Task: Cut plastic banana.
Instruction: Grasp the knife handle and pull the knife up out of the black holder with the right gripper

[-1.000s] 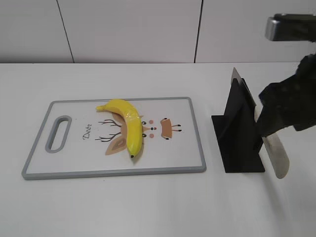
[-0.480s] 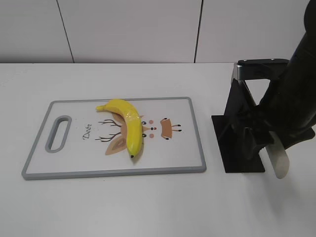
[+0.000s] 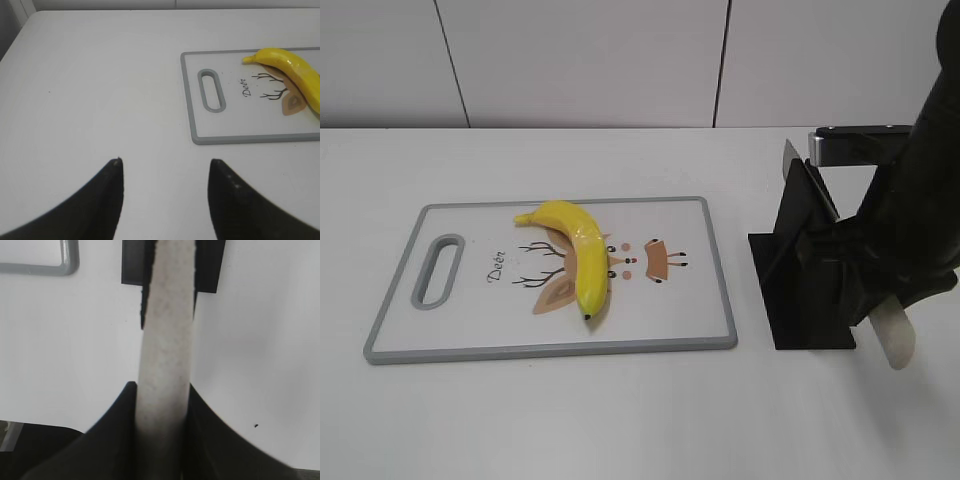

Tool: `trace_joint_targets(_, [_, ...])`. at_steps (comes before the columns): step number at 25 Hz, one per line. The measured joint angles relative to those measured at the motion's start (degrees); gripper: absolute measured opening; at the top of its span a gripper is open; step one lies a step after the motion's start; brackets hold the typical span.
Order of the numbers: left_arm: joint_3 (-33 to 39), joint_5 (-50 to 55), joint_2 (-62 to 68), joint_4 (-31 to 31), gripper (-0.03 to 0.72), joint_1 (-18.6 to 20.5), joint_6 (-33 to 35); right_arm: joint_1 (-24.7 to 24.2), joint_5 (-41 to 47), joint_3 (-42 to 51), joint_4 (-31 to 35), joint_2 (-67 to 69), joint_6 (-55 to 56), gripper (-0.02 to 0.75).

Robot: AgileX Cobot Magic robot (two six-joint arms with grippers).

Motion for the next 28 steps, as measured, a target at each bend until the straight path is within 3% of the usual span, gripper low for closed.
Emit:
trace_joint_targets(14, [0.0, 0.0, 0.0, 0.0, 0.506, 0.0, 0.0, 0.0, 2.4, -2.5, 0.7, -8.4, 1.5, 0.177])
trace_joint_targets(28, [0.0, 0.0, 0.0, 0.0, 0.506, 0.0, 0.0, 0.2, 6.3, -14.0, -0.4, -11.1, -4.0, 0.170])
